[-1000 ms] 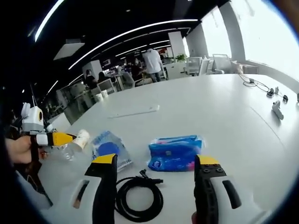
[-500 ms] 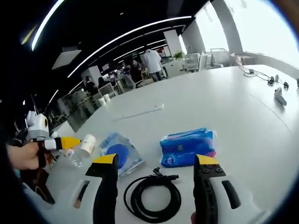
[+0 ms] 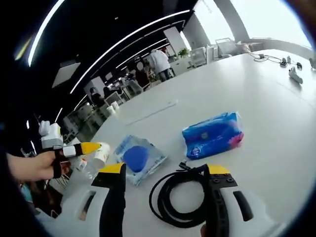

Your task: Arrange the tabletop items into an orderly group along one side of the table until the central work area is clear of visible clutter.

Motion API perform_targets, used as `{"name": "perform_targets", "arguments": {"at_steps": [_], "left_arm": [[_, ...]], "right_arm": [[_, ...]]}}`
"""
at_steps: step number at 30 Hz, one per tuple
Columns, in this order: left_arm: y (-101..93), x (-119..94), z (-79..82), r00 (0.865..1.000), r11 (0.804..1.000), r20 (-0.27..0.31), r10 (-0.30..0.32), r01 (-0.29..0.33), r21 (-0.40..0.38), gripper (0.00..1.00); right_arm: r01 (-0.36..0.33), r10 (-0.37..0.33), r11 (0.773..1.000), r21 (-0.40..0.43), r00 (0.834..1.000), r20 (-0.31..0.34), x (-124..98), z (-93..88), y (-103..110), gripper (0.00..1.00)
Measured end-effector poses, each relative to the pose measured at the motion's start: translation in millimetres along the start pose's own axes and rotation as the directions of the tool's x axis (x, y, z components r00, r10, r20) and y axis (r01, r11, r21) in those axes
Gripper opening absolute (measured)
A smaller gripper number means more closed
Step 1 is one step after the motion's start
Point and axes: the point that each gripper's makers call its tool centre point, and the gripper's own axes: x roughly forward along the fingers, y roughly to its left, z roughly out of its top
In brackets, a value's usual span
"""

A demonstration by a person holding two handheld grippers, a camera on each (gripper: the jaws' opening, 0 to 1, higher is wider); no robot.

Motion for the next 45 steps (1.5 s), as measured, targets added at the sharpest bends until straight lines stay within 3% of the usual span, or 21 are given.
{"name": "perform_targets", "arguments": {"at_steps": [4, 9, 24, 33, 45], "left_arm": [[3.4, 8.0, -6.4, 0.999, 1.0, -0.034, 0.002, -0.001, 0.014, 0.78], [8.8, 17.2, -6.1, 0.999, 1.0, -0.041, 0.007, -0.006, 0.015, 0.78], [22.9, 51.7, -5.6, 0.998, 1.0, -0.063, 0.003, -0.002, 0.027, 0.76], [26.3, 67.3, -12.6, 0.996, 0.999, -0.091, -0.003, 0.007, 0.042, 0.75], [35.6, 77.3, -19.7, 0.994, 1.0, -0.111, 0.0, 0.0, 0.0, 0.7]], "right_arm": [[-0.009, 0.009, 0.998, 0.064, 1.0, -0.007, 1.2, -12.7, 6.9, 0.6], [-0.023, 0.026, 0.997, 0.076, 0.999, -0.027, 5.2, -26.1, 17.9, 0.6], [-0.109, 0.115, 0.987, 0.121, 0.992, -0.049, 23.6, -42.8, 61.7, 0.56], [-0.137, 0.15, 0.972, 0.189, 0.987, -0.057, 36.1, -47.4, 75.4, 0.54], [-0.143, 0.164, 0.97, 0.195, 0.982, -0.096, 56.3, -54.7, 84.6, 0.51]]}}
